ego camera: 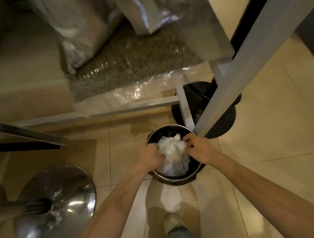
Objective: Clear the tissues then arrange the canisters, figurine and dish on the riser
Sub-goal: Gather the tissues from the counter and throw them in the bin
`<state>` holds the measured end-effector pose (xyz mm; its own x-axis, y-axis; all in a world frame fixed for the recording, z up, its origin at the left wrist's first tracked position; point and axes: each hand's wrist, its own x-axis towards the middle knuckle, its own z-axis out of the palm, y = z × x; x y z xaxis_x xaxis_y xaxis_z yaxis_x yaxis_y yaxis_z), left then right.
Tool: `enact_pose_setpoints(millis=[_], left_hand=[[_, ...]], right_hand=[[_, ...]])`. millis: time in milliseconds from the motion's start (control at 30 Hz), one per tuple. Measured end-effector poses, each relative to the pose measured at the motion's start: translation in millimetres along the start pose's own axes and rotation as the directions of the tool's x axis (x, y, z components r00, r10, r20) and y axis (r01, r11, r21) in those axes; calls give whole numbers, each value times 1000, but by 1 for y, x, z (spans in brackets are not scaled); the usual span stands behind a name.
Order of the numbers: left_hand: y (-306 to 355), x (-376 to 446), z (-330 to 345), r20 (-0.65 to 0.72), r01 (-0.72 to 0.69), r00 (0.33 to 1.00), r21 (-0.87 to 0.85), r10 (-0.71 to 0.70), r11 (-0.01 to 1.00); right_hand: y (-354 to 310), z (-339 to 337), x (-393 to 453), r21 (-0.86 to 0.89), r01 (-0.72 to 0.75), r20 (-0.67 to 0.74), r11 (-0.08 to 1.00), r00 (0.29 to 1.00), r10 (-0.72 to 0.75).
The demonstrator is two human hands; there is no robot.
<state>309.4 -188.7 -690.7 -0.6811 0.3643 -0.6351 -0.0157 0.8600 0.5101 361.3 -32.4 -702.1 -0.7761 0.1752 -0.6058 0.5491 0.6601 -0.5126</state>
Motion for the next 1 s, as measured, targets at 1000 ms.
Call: enact_pose_setpoints(millis=[1000], left_hand=[[219,-435,-397,-532,-249,756,306,382,919]], right_hand=[[-375,-312,-368,-274,612,-161,742,731,-663]])
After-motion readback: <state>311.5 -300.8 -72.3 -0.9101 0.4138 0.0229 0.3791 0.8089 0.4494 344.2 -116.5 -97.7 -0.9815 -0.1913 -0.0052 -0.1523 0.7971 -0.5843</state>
